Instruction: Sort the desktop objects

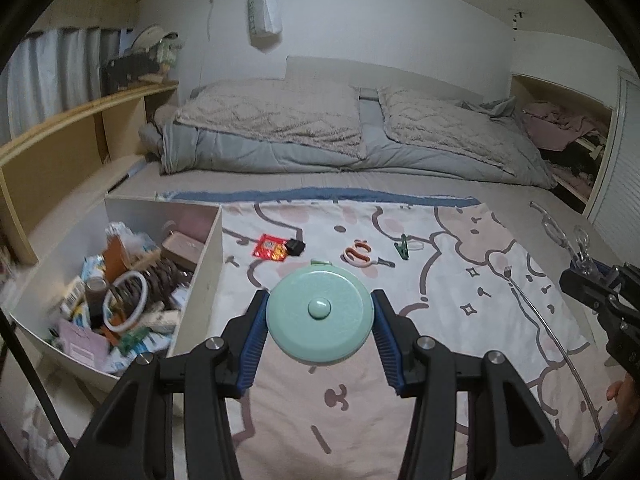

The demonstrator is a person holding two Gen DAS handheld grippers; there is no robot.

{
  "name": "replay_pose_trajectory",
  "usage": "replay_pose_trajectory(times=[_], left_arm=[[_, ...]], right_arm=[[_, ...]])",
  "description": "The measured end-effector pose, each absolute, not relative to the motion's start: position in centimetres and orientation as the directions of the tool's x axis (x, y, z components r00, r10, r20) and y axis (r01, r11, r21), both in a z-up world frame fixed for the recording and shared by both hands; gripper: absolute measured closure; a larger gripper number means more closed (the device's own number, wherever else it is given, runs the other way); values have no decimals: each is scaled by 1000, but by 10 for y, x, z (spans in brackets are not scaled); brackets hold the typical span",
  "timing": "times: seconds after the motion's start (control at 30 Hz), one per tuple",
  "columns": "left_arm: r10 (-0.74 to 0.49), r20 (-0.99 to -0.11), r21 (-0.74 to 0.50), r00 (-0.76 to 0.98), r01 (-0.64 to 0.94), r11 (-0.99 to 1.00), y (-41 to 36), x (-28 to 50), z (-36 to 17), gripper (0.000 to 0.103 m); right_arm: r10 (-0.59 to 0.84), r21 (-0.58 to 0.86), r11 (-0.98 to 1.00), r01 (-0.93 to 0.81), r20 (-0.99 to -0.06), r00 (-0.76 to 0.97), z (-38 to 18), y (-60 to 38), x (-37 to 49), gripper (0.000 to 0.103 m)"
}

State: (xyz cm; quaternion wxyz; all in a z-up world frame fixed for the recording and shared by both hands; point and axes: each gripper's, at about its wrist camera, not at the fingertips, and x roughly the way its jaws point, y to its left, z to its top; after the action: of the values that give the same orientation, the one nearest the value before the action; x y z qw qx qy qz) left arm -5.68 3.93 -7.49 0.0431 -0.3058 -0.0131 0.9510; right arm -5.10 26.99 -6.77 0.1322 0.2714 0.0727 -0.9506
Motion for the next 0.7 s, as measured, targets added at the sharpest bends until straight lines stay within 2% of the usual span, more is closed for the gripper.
replay_pose_trajectory(times=[0.7], left_arm=[[33,-469,19,-883,-47,-999,-2,-32,-10,53]], right_arm=[[-199,-63,-963,260,-482,-853,-20,231,-39,73]])
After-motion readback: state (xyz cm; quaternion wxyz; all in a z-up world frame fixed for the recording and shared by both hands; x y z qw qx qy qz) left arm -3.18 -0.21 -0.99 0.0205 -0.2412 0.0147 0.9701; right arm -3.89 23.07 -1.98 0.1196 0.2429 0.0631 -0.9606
